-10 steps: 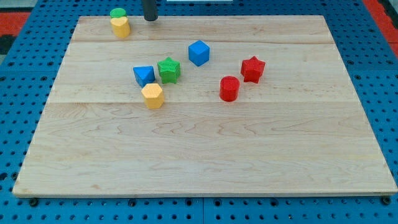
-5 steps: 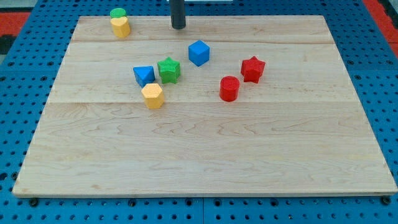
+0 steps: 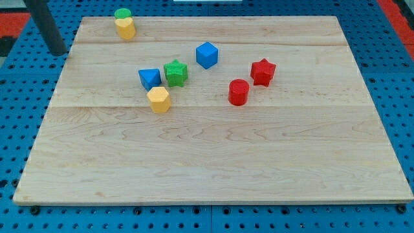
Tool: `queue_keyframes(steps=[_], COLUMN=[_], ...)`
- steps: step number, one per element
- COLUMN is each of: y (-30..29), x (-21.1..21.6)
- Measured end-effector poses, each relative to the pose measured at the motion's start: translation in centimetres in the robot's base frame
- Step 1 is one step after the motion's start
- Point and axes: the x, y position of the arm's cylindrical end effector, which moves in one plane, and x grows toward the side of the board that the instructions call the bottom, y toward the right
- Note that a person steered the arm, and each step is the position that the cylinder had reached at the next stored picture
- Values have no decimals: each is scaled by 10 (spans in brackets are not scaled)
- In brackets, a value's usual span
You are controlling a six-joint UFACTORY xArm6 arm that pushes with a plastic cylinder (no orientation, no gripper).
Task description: Point your arm at the green circle
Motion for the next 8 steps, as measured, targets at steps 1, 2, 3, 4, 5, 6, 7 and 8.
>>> queue_keyframes(steps=[1, 2, 3, 4, 5, 6, 7, 8], y=[0, 0, 0, 0, 1, 15, 21, 53], x=[-4, -41, -74, -91, -106, -115, -115, -115])
